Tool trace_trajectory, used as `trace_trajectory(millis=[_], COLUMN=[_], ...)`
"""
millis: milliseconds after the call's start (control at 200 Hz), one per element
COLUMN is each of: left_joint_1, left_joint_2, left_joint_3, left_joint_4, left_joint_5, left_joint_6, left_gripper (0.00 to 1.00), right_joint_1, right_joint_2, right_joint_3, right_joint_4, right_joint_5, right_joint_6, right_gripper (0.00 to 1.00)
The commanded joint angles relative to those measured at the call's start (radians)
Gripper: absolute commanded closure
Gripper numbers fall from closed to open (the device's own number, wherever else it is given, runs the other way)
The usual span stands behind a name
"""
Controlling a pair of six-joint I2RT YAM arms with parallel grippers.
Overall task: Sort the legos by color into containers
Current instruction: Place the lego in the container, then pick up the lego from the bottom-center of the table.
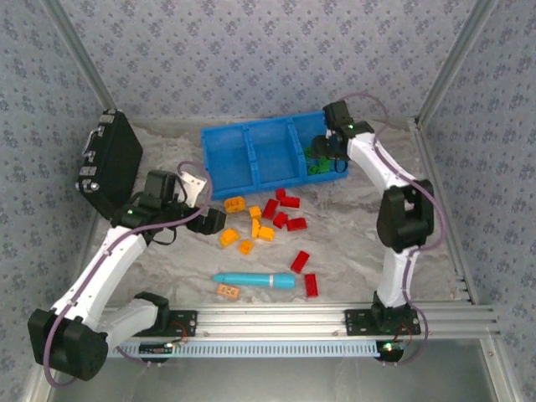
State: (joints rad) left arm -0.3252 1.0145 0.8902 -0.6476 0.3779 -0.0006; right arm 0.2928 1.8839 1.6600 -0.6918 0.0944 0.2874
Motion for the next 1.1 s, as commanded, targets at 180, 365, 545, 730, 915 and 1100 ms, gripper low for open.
trace_trajectory(millis=[180, 365, 545, 730, 915, 1100], left_joint_1=[0.008, 0.008, 0.008, 0.008, 0.008, 0.008], left_joint_2=[-0.037, -0.045, -0.035, -0.04, -0.048, -0.084], left_joint_3=[-0.01, -0.014, -0.016, -0.018, -0.019, -0.021], left_joint_4=[0.021, 0.021, 0.026, 0.026, 0.021, 0.018], left_joint_5=[0.022, 0.003, 0.015, 0.015, 0.011, -0.023], left_joint_6=[0.001, 0.001, -0.002, -0.006, -0.007, -0.001], left_gripper=[0.0, 0.0, 0.0, 0.0, 0.0, 0.0], right_joint_1=[0.076, 0.157, 0.231, 0.313, 0.372, 0.426], right_joint_2=[-0.41, -0.599, -0.679, -0.658, -0.608, -0.576], right_joint_3=[-0.516, -0.846, -1.015, -1.06, -1.056, -1.044], right_joint_4=[0.147, 0.306, 0.392, 0.436, 0.417, 0.369], right_joint_5=[-0.02, -0.137, -0.181, -0.2, -0.189, -0.176], right_joint_6=[0.238, 0.468, 0.612, 0.692, 0.704, 0.716], right_gripper=[0.31, 0.28, 0.27, 0.25, 0.23, 0.23])
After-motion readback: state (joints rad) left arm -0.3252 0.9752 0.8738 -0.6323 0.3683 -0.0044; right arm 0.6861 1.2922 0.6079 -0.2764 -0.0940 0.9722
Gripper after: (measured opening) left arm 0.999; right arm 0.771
